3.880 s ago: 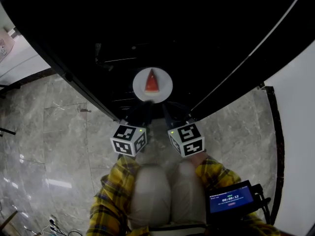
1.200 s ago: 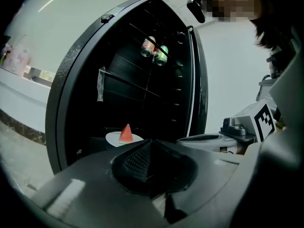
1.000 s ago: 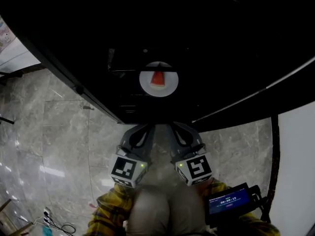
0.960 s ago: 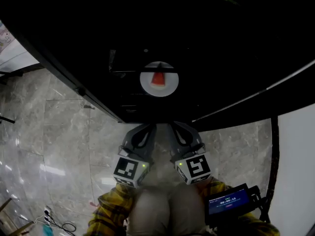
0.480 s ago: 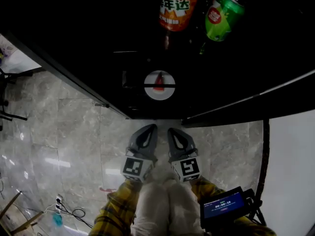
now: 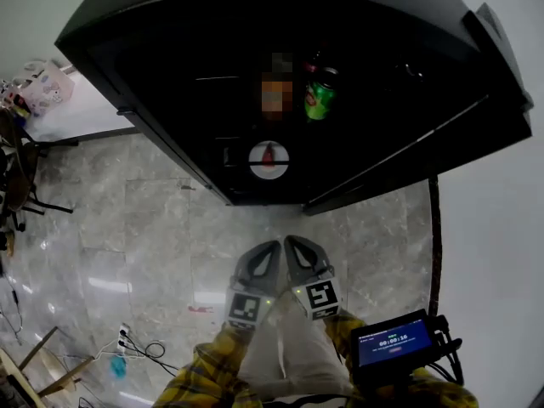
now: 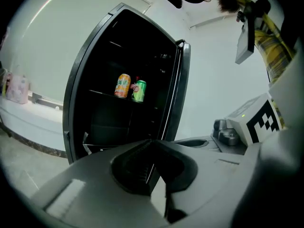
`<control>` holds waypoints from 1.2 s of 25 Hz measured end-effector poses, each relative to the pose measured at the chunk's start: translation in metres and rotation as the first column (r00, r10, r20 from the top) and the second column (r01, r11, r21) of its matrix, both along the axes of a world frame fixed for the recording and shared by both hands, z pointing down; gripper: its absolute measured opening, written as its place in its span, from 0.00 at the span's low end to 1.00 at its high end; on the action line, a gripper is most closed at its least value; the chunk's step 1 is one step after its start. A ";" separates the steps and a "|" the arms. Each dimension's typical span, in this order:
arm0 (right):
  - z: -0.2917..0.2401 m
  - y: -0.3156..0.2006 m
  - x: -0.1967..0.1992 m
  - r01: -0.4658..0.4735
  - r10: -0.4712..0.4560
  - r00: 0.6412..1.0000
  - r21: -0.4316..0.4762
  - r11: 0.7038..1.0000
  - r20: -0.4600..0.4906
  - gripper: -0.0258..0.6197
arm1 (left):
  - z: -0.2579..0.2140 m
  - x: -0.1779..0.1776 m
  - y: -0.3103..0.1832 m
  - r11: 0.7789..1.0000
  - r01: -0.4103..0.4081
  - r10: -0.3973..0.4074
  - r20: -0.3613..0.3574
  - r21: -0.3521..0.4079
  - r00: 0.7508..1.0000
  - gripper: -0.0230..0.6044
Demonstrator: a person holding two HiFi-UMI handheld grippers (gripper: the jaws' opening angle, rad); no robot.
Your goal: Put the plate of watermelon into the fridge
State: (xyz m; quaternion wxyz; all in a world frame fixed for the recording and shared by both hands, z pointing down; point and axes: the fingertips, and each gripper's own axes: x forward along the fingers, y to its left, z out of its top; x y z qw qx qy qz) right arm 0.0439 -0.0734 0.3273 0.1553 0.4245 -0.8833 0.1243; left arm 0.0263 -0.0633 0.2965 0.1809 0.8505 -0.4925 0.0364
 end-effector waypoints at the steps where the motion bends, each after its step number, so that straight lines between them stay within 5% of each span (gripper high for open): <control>1: -0.017 0.003 0.000 0.000 0.000 1.000 0.001 1.000 0.008 0.04 | -0.013 0.000 0.006 1.000 0.000 0.000 0.002 -0.004 1.000 0.04; 21: -0.238 0.113 0.005 0.054 -0.055 0.998 0.016 0.998 0.040 0.04 | -0.229 -0.029 0.100 0.993 -0.049 0.049 0.006 0.108 0.999 0.04; 30: -0.244 0.097 0.013 0.057 -0.062 0.994 0.056 0.997 0.094 0.04 | -0.225 -0.013 0.088 0.992 -0.034 0.035 -0.012 0.118 0.999 0.04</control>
